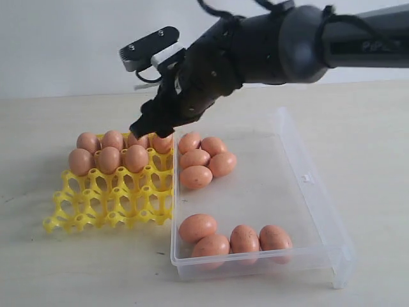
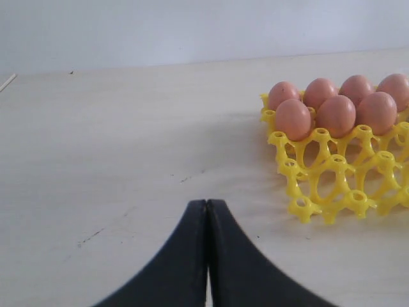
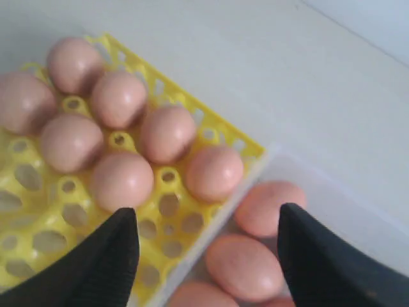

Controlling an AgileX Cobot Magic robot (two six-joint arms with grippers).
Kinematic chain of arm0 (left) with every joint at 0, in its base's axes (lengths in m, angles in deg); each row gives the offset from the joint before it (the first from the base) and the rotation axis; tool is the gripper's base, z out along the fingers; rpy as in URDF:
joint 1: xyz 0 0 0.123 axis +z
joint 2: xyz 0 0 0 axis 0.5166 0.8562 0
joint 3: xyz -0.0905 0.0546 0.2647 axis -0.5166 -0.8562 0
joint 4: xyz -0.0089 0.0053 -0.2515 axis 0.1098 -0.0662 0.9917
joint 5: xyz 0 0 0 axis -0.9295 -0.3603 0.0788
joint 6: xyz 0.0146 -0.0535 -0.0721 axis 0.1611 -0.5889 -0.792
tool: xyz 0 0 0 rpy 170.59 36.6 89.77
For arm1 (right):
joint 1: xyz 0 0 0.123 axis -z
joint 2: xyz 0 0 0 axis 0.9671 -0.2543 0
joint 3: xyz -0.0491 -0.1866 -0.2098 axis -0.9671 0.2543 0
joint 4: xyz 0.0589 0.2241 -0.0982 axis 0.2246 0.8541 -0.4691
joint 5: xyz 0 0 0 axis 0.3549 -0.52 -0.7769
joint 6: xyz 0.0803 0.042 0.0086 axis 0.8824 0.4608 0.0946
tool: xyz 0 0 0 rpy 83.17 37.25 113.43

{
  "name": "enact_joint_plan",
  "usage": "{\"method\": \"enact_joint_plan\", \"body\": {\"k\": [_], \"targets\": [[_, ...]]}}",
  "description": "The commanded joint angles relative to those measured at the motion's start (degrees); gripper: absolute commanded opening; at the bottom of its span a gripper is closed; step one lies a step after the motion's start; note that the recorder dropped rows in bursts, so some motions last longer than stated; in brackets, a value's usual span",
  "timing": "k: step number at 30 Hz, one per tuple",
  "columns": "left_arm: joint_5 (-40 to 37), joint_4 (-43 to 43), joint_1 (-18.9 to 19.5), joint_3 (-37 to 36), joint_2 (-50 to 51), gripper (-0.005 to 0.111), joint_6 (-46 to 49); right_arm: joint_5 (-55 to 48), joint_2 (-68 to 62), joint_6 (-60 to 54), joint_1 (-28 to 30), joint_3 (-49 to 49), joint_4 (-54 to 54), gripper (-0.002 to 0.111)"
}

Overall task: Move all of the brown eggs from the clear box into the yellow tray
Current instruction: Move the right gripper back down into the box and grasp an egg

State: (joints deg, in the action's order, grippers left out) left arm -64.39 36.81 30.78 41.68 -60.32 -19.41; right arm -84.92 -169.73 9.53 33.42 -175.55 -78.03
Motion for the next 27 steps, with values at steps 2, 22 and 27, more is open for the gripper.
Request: {"method": "enact_joint_plan", "body": {"k": [2,22,27], "targets": [[0.5,0.21,-0.27,0.23,-0.13,0.0,-0.01,-15.94,1.69,-22.55,0.99,0.19,-6.92,0.061],[0.5,0.21,-0.27,0.23,-0.13,0.0,-0.01,-0.12,-4.56,-60.73,0.99,8.75,5.9,0.061],[0.5,0.21,-0.27,0.23,-0.13,0.0,-0.01,1.02,-7.43,-60.73,0.99,8.65,4.68,0.058]]}}
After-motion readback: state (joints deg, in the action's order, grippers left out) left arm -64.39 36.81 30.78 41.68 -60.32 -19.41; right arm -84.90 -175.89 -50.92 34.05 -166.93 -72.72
